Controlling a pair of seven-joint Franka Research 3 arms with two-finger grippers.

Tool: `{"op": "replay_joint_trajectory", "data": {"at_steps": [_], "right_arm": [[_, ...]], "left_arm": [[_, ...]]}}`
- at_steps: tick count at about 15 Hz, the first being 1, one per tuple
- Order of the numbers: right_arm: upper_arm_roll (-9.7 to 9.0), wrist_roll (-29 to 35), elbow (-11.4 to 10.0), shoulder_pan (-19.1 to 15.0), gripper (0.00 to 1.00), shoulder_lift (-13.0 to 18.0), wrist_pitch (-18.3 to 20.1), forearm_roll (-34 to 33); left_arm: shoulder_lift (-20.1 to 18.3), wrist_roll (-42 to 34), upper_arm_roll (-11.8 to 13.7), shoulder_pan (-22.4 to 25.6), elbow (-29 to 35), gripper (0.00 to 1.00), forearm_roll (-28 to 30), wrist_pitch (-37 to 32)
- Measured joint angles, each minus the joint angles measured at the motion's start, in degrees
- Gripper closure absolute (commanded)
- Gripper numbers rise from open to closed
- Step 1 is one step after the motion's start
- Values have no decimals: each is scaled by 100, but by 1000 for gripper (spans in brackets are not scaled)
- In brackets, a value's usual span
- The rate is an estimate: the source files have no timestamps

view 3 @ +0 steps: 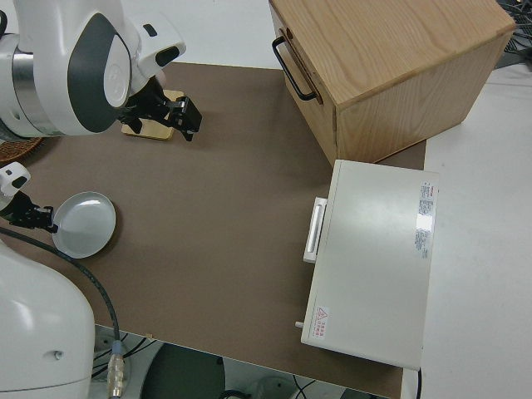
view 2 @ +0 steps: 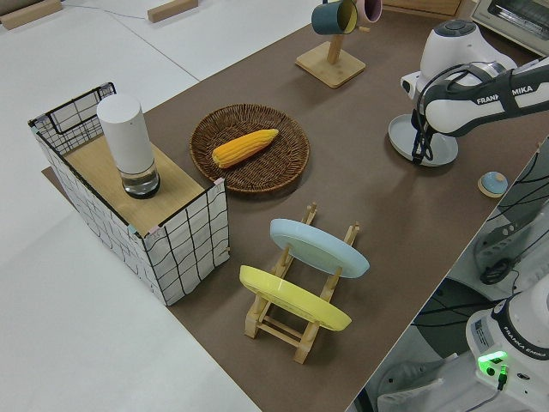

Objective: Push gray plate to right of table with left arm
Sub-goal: 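Push the gray plate with the left gripper toward the right arm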

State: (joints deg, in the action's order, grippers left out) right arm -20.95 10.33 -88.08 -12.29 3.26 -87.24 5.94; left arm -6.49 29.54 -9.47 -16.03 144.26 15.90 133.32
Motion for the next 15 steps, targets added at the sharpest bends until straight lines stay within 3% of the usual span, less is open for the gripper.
{"op": "replay_joint_trajectory", "data": {"at_steps": [5,13,15], "right_arm": [[0,0,0,0,5,0,0,0],[0,0,0,0,5,0,0,0],[0,0,0,0,5,0,0,0]], "left_arm": [[362,1036,-58,-747,-188,1000,50,655],[583,1845,-752,-780,-500,1000,59,959],[606,1921,-817,-781,-557,1000,59,976]]}}
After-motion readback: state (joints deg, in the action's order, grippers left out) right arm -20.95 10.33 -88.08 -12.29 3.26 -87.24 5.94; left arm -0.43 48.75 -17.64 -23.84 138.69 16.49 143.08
